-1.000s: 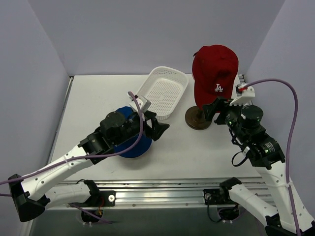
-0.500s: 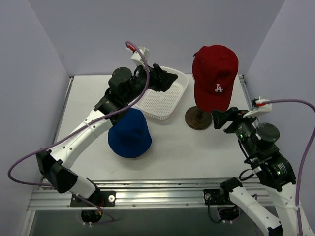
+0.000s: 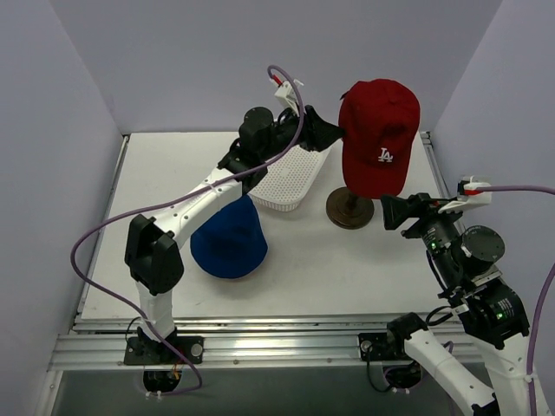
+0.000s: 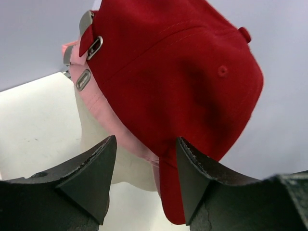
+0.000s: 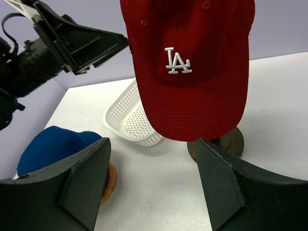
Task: Stack the hats
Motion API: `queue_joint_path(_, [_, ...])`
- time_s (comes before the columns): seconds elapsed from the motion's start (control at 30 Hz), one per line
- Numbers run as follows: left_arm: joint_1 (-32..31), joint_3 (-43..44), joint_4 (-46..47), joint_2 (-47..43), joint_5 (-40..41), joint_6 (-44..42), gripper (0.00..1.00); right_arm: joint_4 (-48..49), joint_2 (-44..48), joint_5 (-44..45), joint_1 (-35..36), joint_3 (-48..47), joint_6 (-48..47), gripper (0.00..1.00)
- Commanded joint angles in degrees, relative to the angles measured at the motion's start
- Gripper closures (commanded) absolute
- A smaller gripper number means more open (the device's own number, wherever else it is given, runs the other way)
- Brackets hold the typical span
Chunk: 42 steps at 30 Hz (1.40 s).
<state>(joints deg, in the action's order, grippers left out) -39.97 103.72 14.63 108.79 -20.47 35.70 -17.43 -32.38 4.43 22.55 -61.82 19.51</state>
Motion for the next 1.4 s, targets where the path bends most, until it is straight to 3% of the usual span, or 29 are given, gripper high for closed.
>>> queue_joint_path(0.0, [0.3, 3.4, 7.9, 1.6, -3.0, 2.7, 0.39, 1.2, 0.4, 1.7, 0.2, -0.6, -1.0, 0.33])
queue_joint_path(0.4, [1.7, 3.2, 15.7, 5.6, -5.0, 6.9, 0.4, 1.0, 0.5, 3.8, 0.2, 0.5, -1.6, 0.33])
queue_joint_path(0.67, [1.8, 3.5, 13.7, 5.3, -4.6, 5.9, 0.41, 0.9, 0.1, 3.7, 0.2, 0.6, -1.8, 0.33])
queue_joint_path(0.8, [1.9, 4.5, 12.3, 6.1, -4.6, 5.9, 0.46, 0.9, 0.3, 3.7, 0.2, 0.4, -1.8, 0.33])
queue_joint_path(0.97, [2.1, 4.6, 12.0, 6.8, -4.4, 6.0, 0.57, 0.9, 0.5, 3.7, 0.2, 0.5, -1.8, 0.32])
queue_joint_path(1.3, [2.5, 5.4, 11.1, 8.3, -3.9, 6.0, 0.97, 0.9, 0.7, 3.9, 0.2, 0.6, -2.0, 0.32])
queue_joint_path(1.37, [2.6, 5.3, 11.0, 8.4, -3.7, 6.0, 0.98, 0.9, 0.7, 3.9, 0.3, 0.7, -2.0, 0.32])
